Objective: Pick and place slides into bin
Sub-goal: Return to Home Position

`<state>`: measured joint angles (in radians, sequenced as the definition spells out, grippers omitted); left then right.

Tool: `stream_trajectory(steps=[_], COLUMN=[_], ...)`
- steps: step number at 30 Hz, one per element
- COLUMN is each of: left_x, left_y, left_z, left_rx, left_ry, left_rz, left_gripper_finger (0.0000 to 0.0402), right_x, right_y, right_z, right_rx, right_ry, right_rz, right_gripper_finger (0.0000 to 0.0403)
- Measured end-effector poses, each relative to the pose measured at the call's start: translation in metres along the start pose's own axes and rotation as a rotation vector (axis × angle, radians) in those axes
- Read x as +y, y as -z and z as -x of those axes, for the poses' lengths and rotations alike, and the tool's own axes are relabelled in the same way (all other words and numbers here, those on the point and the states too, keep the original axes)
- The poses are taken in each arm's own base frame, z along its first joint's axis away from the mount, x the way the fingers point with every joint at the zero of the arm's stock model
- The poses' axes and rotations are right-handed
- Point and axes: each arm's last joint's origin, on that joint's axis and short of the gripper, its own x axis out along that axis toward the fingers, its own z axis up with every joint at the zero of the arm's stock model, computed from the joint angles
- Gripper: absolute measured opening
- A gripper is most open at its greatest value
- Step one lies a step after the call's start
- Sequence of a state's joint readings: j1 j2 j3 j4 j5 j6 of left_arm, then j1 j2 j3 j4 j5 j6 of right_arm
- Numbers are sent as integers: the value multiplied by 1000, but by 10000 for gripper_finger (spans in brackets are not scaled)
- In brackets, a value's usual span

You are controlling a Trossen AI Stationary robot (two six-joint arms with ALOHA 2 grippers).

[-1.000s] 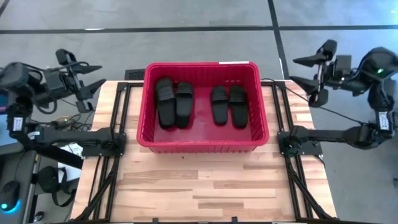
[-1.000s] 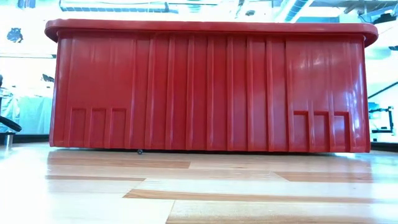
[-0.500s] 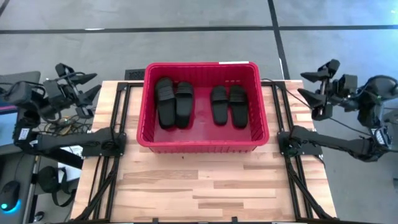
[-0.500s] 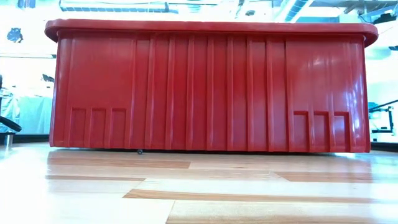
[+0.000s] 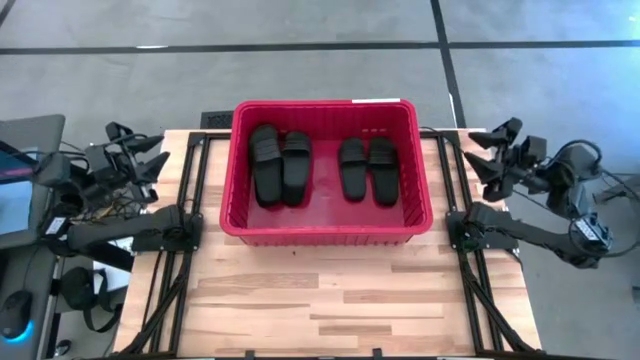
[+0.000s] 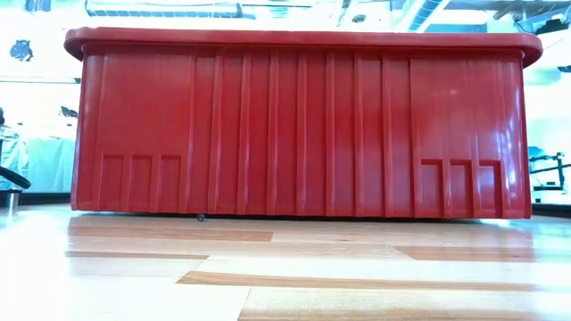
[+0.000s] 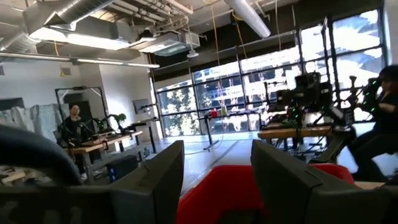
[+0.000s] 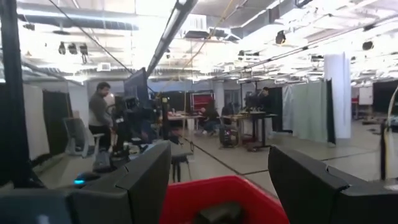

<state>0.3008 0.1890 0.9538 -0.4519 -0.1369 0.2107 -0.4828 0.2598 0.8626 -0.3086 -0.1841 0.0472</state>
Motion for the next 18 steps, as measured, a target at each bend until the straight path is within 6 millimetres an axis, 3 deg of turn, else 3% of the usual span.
stream_trajectory(steps=[10,15,18], left_x=[-7,-12,-13], left_y=[37,53,58], left_z=[16,15,12], left_rx=[-1,27,52], left_ry=[42,84,96], left_rz=[155,216,228], left_gripper_finger=[176,176,176], right_x=[3,4,4], right_y=[39,54,64], right_z=[18,29,27], right_rx=[6,-16,22], right_ry=[-53,-79,-98], right_rz=[-126,-157,-185], right_gripper_finger=[256,256,256])
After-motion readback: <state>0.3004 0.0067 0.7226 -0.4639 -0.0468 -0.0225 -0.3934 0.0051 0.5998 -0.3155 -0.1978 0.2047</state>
